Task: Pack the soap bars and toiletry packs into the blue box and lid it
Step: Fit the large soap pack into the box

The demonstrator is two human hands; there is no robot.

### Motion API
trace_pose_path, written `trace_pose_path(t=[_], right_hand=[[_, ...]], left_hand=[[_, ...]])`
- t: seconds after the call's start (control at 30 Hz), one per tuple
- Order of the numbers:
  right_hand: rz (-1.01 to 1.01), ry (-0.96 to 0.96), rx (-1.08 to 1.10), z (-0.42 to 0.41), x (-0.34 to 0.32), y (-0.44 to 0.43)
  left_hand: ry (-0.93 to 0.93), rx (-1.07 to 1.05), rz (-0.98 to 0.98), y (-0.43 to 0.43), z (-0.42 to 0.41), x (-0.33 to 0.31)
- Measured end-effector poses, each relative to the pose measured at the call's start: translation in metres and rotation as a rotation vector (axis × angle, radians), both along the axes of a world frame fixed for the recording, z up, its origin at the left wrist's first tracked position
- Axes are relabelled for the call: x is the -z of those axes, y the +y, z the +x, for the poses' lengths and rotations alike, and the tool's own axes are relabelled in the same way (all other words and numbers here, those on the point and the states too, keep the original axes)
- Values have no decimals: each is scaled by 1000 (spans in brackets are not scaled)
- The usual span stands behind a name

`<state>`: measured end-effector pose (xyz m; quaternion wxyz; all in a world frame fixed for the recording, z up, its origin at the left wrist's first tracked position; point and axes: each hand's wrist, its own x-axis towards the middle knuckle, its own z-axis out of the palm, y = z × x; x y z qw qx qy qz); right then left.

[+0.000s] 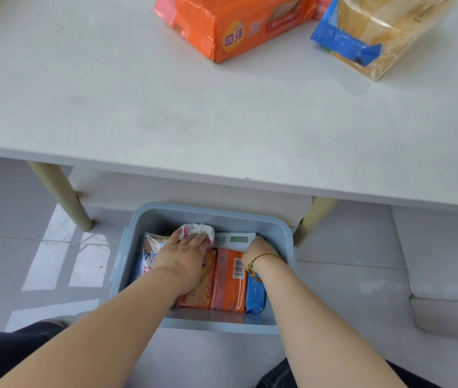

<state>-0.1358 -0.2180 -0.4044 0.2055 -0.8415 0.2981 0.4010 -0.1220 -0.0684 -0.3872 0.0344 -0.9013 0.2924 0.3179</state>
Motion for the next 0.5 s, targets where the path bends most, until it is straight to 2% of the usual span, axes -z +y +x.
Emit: trace_pose_path(t=[0.1,0.2,0.27,0.33,0.43,0.5], right_hand=[[49,19,40,8,-1,-2],[74,-57,147,1,3,3],[-89,-197,50,-11,4,12],[-201,-298,-193,-27,8,19],[-240,-237,-362,-41,16,20],[-246,-163,-361,-39,19,17]], left_hand=[[-4,9,3,-1,1,2],[8,17,20,-1,-1,2],[1,24,31,-2,0,3],[-5,32,42,-2,0,3],[-3,31,43,-2,-1,4],[-2,36,45,-3,0,4]])
